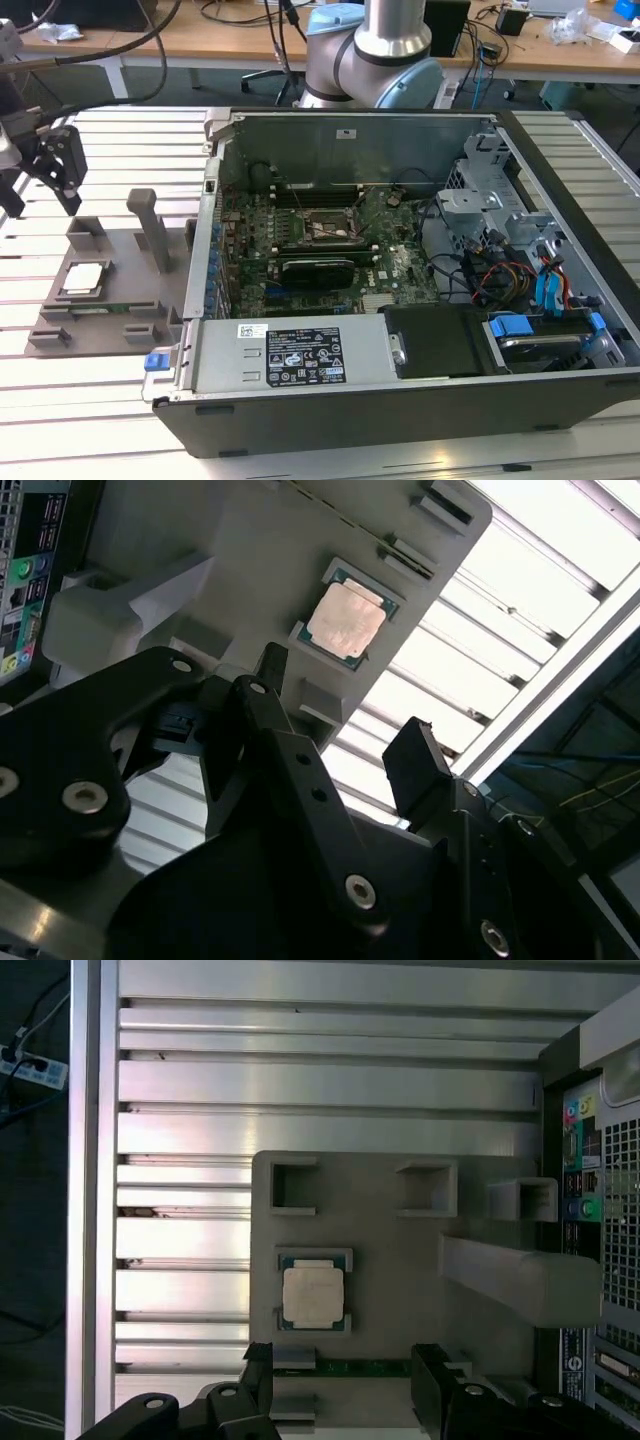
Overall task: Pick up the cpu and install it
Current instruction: 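Pick up the cpu and move it towards the insertion slot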
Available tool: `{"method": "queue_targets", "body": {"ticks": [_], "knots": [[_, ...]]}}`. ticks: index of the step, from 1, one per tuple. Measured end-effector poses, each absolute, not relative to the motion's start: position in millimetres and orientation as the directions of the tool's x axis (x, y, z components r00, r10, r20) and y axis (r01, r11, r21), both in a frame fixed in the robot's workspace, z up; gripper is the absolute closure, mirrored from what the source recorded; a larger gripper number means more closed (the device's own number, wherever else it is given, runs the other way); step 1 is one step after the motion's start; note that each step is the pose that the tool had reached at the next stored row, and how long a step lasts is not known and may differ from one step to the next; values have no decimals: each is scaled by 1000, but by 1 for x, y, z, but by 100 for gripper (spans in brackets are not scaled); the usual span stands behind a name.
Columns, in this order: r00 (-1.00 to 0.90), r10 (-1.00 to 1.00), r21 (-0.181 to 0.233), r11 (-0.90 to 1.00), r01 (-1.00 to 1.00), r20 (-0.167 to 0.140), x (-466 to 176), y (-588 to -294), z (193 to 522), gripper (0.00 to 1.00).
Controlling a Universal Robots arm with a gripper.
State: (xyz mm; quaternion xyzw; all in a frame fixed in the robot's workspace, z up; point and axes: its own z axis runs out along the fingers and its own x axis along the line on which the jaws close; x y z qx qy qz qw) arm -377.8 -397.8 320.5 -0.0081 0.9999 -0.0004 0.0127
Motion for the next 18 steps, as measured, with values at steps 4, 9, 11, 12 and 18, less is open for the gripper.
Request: {"method": "queue_targets", "body": {"ticks": [4,9,11,12,18], "knots": [[-1000,-16,-1,1000,-16,-25,-378,-398,316,34],[-1000,-16,-1,1000,-16,-25,-378,-398,310,34],[-1000,-16,-1,1000,-16,-25,-378,-398,307,34],[-1000,-16,-1,1000,-16,-25,-378,-398,306,34],[-1000,-16,-1,1000,-16,-25,-378,-398,299,34]]}}
